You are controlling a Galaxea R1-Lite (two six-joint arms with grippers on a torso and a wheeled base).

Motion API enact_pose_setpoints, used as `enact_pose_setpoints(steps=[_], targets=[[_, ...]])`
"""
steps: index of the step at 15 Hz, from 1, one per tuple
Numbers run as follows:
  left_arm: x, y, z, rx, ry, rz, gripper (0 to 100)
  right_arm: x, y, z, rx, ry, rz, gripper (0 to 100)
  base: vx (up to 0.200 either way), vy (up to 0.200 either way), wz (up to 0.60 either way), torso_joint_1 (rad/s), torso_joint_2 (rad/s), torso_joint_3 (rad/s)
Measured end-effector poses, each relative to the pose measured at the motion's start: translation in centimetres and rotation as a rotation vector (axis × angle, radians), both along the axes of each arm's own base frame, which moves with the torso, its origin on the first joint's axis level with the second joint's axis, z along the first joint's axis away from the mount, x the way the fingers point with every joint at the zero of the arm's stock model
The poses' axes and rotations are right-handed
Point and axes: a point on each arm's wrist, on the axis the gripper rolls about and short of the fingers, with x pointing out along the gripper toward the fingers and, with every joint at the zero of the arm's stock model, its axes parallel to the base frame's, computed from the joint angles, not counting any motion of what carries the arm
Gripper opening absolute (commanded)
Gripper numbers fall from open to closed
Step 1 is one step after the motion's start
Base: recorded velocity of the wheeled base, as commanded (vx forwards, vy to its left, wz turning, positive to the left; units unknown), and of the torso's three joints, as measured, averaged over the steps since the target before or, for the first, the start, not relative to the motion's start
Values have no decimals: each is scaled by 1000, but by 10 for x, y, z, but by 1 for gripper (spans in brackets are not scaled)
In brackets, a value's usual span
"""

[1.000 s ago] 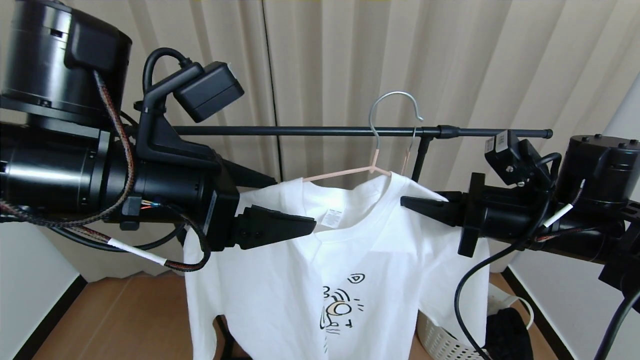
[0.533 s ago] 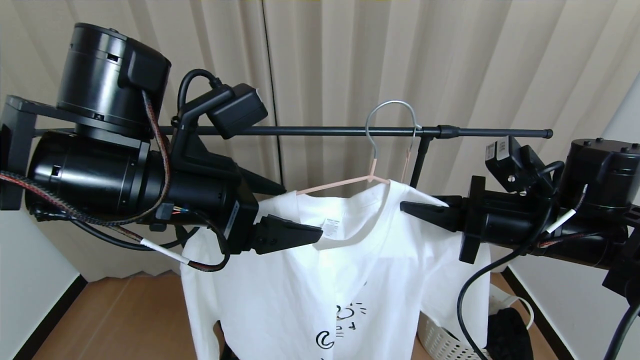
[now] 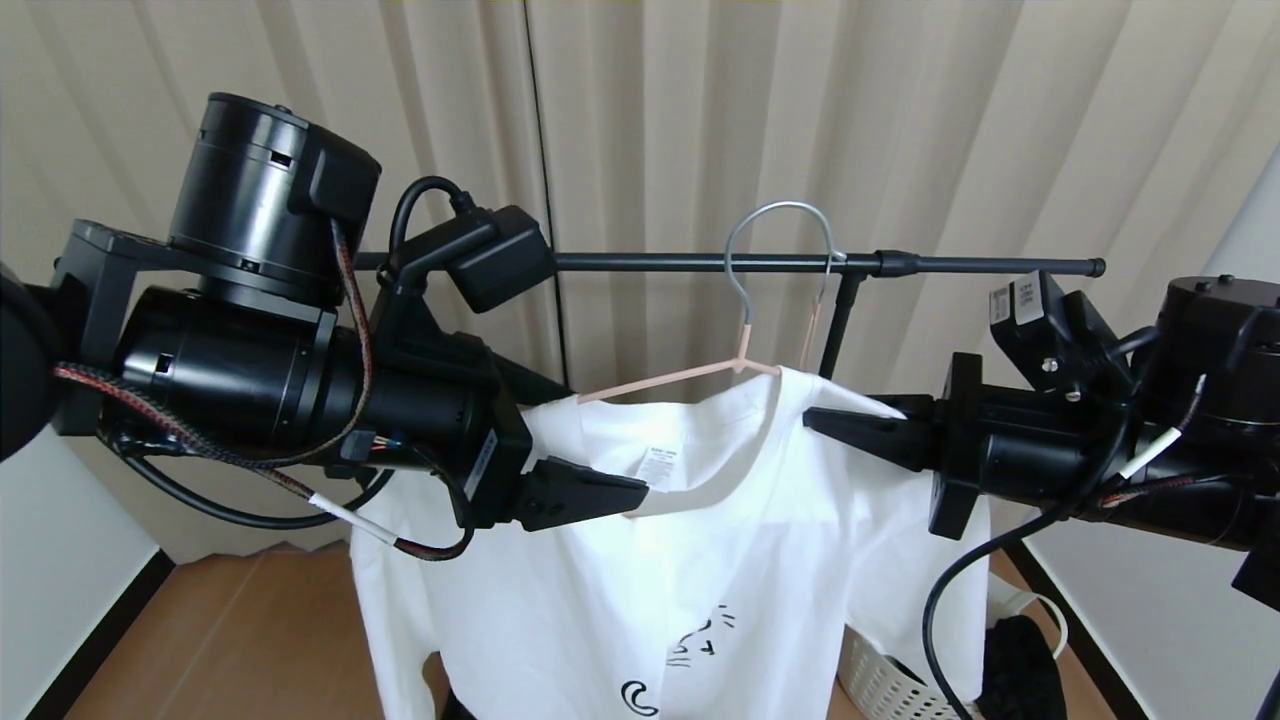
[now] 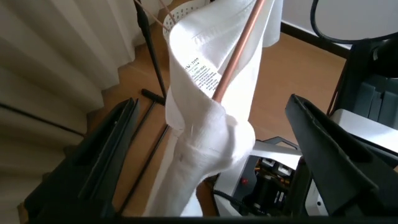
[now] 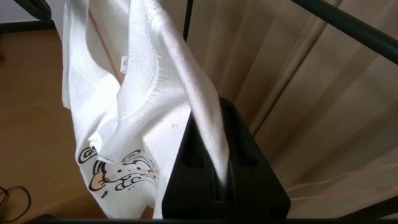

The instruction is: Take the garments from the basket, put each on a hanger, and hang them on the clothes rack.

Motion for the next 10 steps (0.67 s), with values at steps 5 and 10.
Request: enact_pose_setpoints(steps=[5, 10], targets=[[3, -2, -6, 12, 16, 5, 0, -7, 0, 5, 7, -16, 9, 0, 0, 0, 0, 0, 0, 0], [4, -2, -6, 15, 15, 7, 0, -10, 0, 8, 11, -27, 14, 0, 0, 0, 0, 0, 0, 0]])
